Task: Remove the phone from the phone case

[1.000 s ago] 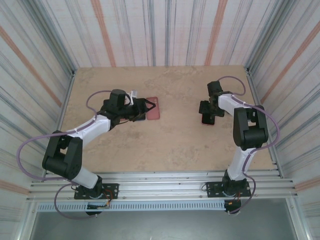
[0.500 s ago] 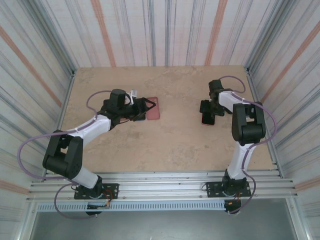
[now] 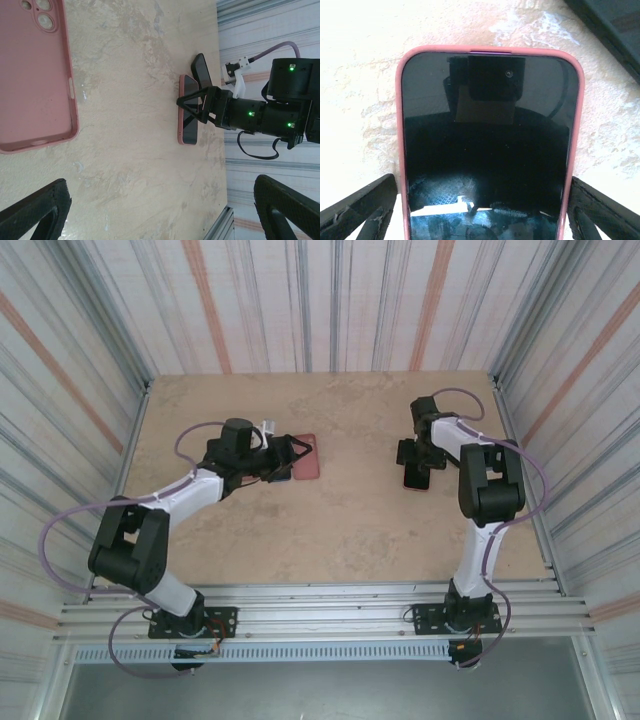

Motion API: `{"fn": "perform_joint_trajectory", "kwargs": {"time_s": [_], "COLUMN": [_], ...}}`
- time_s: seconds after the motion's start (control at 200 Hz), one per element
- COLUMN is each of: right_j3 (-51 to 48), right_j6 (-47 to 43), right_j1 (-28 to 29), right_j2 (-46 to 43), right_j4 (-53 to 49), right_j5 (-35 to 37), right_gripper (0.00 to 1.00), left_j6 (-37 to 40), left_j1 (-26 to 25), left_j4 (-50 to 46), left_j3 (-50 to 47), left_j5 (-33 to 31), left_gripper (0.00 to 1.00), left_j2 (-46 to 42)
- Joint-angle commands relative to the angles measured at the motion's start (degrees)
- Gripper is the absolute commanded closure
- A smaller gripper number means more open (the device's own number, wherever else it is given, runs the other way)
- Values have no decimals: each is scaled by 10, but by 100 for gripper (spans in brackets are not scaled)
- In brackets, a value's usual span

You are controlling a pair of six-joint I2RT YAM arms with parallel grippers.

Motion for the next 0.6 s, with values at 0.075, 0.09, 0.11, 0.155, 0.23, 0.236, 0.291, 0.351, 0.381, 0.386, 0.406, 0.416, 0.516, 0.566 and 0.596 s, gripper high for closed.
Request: {"fn": "perform_joint_trajectory", "kwargs": {"time_s": [0.075, 0.09, 0.11, 0.155, 0.23, 0.236, 0.291, 0.351, 0.381, 0.386, 0.406, 0.416, 0.516, 0.566, 0.596], "right_j3": [-1, -1, -2, -4, -6, -6, -11, -20, -23, -23, -24, -25, -41, -54, -64], "right_j6": [-11, -11, -12, -12, -13, -12, -12, -12, -12, -13, -12, -13, -21, -25, -30], "right_j1": [5, 5, 6, 5, 1, 0, -5, -8, -10, -10, -11, -11, -13, -15, -15], "right_j2": [25, 25, 26, 26, 24, 24, 18, 7, 1, 0, -4, -6, -39, -63, -80], "right_j4": [-39, -40, -39, -40, -39, -39, -32, -21, -18, -18, -16, -15, 9, 28, 43], "right_j5": [20, 21, 21, 22, 16, 16, 9, 5, 2, 1, -2, -3, -27, -43, -53], "right_gripper": [19, 20, 21, 23, 26, 27, 31, 36, 38, 38, 39, 39, 44, 46, 47], "left_j6": [-7, -8, -8, -10, -12, -13, -13, -14, -12, -12, -12, -12, -12, -9, -3], "left_j1": [-2, -2, -2, -2, -2, -2, -2, -2, -2, -2, -2, -2, -3, -4, -4], "left_j4": [22, 24, 25, 29, 33, 33, 34, 34, 34, 34, 34, 34, 31, 21, 18], "left_j3": [11, 11, 11, 11, 12, 12, 13, 15, 16, 16, 17, 18, 23, 27, 30], "left_j5": [4, 5, 5, 6, 8, 8, 10, 12, 12, 13, 13, 13, 10, 0, -4], "left_gripper": [2, 2, 2, 2, 2, 2, 2, 2, 2, 2, 2, 2, 2, 2, 2], "left_j2": [12, 13, 14, 16, 18, 19, 20, 20, 20, 20, 21, 21, 21, 17, 15]}}
